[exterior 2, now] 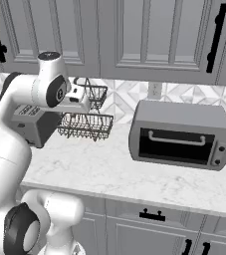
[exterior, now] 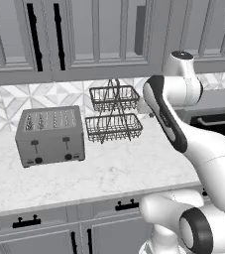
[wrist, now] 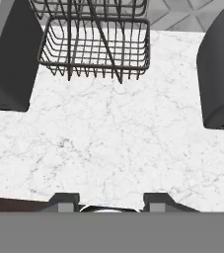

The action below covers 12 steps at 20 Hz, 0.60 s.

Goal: Take a straw from the drawer in front and place it inside the glass cup on the dining counter.

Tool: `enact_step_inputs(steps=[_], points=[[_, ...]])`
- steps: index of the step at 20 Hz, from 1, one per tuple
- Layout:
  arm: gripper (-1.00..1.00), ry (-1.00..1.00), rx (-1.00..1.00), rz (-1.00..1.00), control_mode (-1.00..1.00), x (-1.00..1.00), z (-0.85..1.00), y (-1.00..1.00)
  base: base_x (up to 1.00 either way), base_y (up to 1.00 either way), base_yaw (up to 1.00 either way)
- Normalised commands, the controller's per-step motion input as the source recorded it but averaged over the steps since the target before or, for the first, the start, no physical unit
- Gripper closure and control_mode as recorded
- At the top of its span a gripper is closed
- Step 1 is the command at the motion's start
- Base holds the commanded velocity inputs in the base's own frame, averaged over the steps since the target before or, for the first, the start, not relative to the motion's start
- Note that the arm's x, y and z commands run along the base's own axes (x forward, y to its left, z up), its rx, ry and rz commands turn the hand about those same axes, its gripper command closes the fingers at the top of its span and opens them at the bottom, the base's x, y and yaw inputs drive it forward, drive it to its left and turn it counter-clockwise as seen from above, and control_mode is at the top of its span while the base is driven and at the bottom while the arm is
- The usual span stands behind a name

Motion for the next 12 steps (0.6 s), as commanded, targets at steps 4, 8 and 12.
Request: enact_step_inputs(steps=[4,8,12], points=[[-1.00,0.00,0.00,0.00,1.00,0.00,0.00,0.00,-0.15,0.00,0.00],[-1.00,0.00,0.00,0.00,1.00,0.00,0.00,0.00,-0.91,-0.01,-0.06],[-1.00,0.00,0.00,0.00,1.00,0.00,0.00,0.00,-0.77,-0.15,0.02]])
